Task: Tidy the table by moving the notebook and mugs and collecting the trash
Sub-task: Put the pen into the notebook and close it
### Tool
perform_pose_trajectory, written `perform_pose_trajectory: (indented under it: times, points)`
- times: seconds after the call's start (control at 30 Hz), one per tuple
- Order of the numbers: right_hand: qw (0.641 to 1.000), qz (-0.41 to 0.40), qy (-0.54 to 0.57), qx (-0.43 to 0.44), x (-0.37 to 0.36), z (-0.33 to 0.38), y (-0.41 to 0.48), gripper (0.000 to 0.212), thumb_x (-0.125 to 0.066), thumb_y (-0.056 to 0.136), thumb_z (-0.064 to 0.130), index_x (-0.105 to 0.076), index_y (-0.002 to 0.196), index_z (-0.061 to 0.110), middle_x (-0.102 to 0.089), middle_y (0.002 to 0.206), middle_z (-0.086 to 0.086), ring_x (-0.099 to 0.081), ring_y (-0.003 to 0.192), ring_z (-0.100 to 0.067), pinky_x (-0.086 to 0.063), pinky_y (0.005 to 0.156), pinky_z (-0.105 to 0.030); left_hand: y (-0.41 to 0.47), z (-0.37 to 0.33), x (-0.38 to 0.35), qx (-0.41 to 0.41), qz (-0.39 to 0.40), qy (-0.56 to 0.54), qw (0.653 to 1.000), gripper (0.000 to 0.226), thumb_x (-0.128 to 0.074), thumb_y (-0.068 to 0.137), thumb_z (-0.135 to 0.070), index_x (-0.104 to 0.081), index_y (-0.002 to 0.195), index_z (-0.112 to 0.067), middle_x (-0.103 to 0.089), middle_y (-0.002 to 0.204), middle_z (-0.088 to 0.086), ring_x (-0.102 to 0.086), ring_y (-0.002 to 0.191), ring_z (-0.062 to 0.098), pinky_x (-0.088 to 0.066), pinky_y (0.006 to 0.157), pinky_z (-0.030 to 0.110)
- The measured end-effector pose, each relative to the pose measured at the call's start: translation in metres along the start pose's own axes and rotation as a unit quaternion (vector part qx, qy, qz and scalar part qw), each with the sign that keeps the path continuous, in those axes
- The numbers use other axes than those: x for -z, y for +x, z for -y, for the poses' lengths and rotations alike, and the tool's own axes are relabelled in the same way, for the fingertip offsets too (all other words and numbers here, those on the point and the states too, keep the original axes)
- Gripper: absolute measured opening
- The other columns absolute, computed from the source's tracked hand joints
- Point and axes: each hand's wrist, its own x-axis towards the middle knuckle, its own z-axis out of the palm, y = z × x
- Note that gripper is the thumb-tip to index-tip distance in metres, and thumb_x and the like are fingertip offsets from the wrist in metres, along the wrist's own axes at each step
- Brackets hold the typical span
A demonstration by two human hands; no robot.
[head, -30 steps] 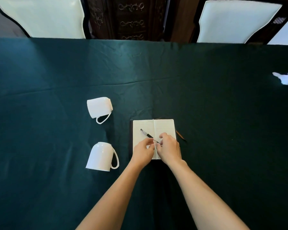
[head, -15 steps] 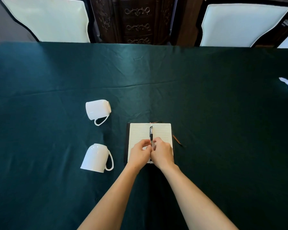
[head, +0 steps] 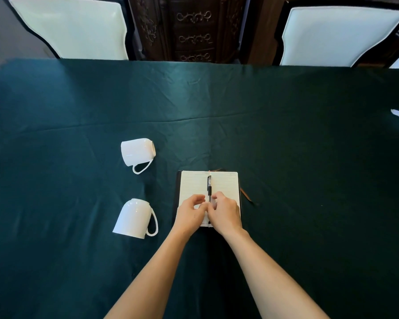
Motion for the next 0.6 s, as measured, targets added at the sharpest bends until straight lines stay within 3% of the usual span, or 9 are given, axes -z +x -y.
perform_pose_trajectory:
  times: [0.23,0.33,0.4,0.5,0.6]
  points:
    - [0.998,-0.017,-0.056,-0.01,0.02,-0.017,0.005,0.033,-0.05,0.101,0.027,-0.061,0.128,0.013,-0.071,0.121,-0.011,-0.065,0.108,-0.034,-0.052,0.085,-0.038,-0.001,0.013,0.027,0.009,-0.072,0.034,0.997,0.042,-0.055,0.102,-0.019,-0.057,0.143,-0.014,-0.065,0.136,0.0,-0.06,0.105,0.013,-0.043,0.091,0.025]
    - [0.997,-0.033,-0.042,-0.049,0.03,-0.032,0.007,0.035,-0.054,0.1,0.024,-0.059,0.133,0.013,-0.066,0.126,-0.009,-0.063,0.11,-0.029,-0.051,0.087,-0.036,0.001,0.024,0.037,0.031,-0.109,0.024,0.993,0.044,-0.059,0.099,-0.016,-0.058,0.142,-0.009,-0.065,0.133,0.005,-0.06,0.105,0.018,-0.052,0.096,0.037]
    - [0.996,-0.044,-0.021,-0.081,0.034,-0.041,0.007,0.036,-0.059,0.097,0.025,-0.058,0.132,0.014,-0.063,0.123,-0.008,-0.062,0.106,-0.026,-0.051,0.085,-0.035,0.002,0.029,0.039,0.049,-0.115,0.017,0.992,0.049,-0.061,0.097,-0.017,-0.054,0.146,-0.009,-0.062,0.14,0.011,-0.06,0.108,0.02,-0.054,0.101,0.044]
    - [0.99,-0.044,0.012,-0.132,0.036,-0.05,0.008,0.044,-0.067,0.093,0.03,-0.057,0.134,0.015,-0.063,0.12,-0.007,-0.061,0.107,-0.023,-0.053,0.089,-0.037,0.002,0.03,0.039,0.063,-0.122,-0.006,0.991,0.054,-0.064,0.096,-0.018,-0.052,0.148,-0.011,-0.06,0.144,0.012,-0.059,0.111,0.021,-0.052,0.103,0.043]
    - [0.985,-0.042,0.062,-0.157,0.038,-0.055,0.009,0.046,-0.07,0.091,0.026,-0.058,0.134,0.014,-0.067,0.099,0.001,-0.059,0.099,-0.017,-0.051,0.09,-0.034,0.003,0.029,0.039,0.074,-0.121,-0.039,0.989,0.054,-0.065,0.095,-0.017,-0.052,0.148,-0.014,-0.059,0.145,0.012,-0.06,0.121,0.026,-0.054,0.099,0.042]
